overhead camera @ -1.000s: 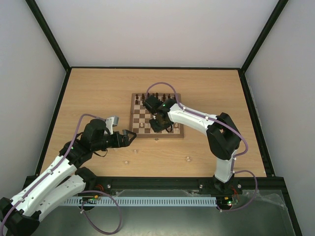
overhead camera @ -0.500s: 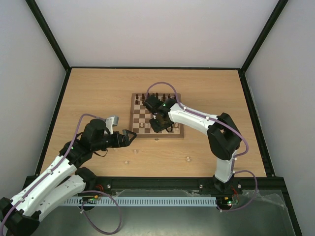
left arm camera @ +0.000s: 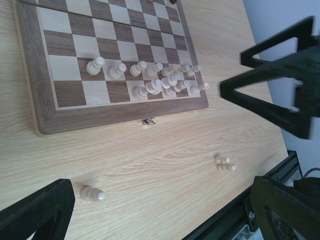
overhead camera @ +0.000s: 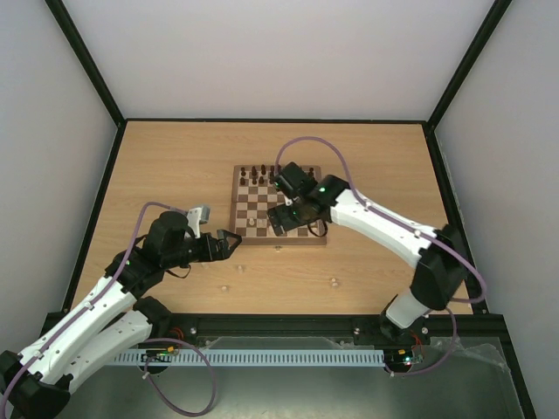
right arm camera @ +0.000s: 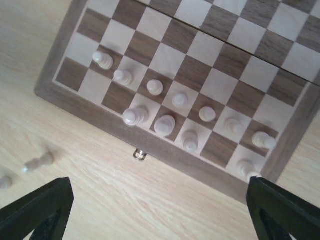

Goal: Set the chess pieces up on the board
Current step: Pick up the chess piece at the center of the board.

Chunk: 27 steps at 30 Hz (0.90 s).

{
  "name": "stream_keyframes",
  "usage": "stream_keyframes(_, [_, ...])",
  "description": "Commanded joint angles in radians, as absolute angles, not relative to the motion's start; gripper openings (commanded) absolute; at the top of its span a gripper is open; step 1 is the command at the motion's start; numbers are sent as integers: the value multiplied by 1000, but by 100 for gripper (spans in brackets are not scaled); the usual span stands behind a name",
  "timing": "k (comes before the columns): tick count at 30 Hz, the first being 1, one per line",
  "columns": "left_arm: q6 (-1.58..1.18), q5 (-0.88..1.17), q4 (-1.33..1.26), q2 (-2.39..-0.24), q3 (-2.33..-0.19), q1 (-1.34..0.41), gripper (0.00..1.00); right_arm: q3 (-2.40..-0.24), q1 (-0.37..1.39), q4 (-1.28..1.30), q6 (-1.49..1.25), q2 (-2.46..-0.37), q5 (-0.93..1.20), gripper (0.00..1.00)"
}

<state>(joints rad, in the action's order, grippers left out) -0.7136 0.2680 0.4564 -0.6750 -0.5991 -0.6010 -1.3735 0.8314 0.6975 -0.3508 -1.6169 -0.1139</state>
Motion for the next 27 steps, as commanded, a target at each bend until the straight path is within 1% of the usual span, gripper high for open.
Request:
stream_keyframes(1, [-705, 261, 484, -684, -618, -603, 99, -1307, 827, 733, -374, -1502, -52, 99])
stream_keyframes(8, [-712, 252, 526, -693, -633, -601, 99, -1207, 859, 705, -411, -1388, 23, 99])
stream_keyframes(15, [-722, 231, 607, -690, -695, -602, 99, -1172, 943, 731, -442, -1349, 6, 99])
stream_keyframes(22, [-757, 244, 650, -641, -707, -601, 99, -1151, 997, 766, -461, -1311, -5, 99])
stream_keyframes(23, [-761, 246, 652, -637, -709, -602, 99, -1152, 1003, 768, -463, -1308, -5, 99])
stream_keyframes(25, [-766, 247, 655, -626, -712, -602, 99, -1156, 1017, 774, -465, -1308, -7, 92])
stream_keyframes(27, [-767, 243, 653, -619, -712, -602, 99, -1154, 1031, 772, -467, -1311, -11, 88])
